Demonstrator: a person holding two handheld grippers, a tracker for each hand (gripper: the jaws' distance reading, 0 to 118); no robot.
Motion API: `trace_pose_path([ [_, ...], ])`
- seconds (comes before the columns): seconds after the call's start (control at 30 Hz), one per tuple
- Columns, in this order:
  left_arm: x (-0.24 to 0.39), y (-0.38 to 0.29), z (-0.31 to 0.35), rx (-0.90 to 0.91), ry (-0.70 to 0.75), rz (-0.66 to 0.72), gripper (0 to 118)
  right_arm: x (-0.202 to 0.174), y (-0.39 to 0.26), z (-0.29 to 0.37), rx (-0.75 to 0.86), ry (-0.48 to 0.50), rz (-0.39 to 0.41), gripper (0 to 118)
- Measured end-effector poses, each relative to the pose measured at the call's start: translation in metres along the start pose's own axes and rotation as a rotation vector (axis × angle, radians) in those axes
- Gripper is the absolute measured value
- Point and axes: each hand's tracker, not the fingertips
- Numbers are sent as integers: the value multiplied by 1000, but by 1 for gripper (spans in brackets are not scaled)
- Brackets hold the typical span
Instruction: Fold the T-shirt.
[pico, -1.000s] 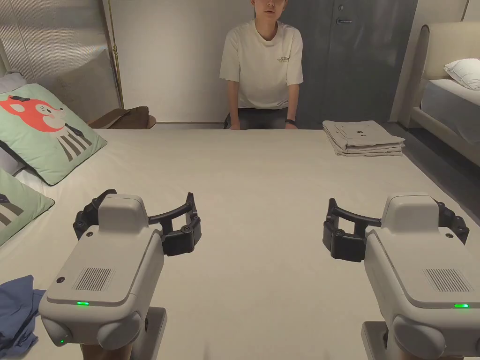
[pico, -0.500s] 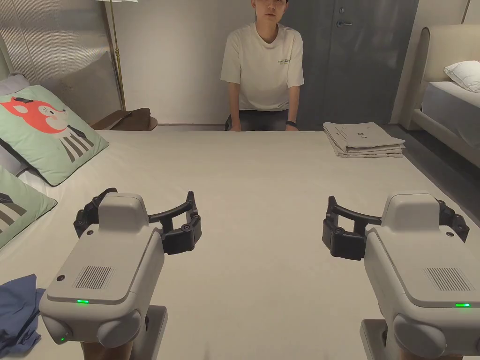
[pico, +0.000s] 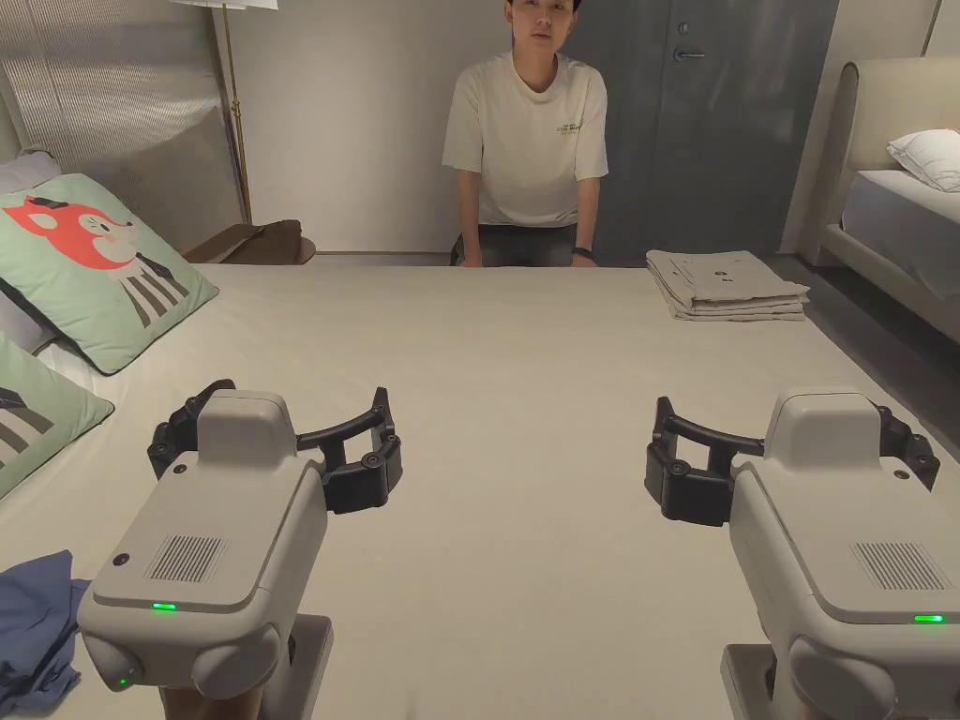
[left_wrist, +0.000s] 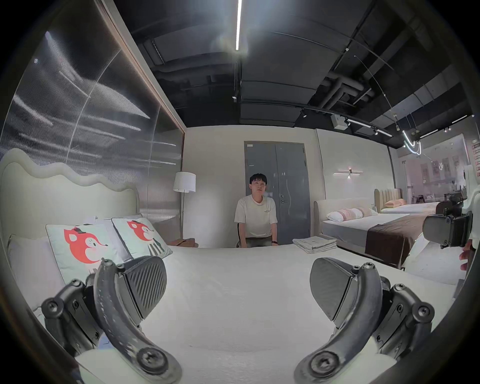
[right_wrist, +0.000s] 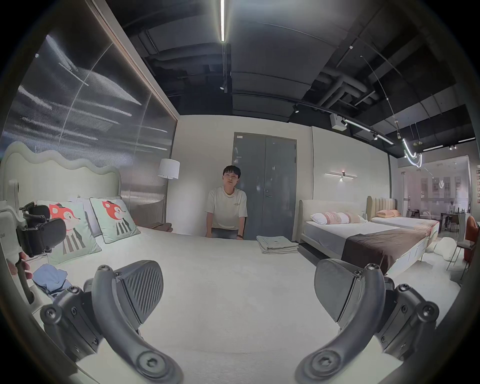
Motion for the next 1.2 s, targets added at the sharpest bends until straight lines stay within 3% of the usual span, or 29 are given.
trace_pose_path([
  [1.2, -3, -4, 0, -1, -3, 2, 111, -2, -1, -2, 0, 5, 10, 115],
])
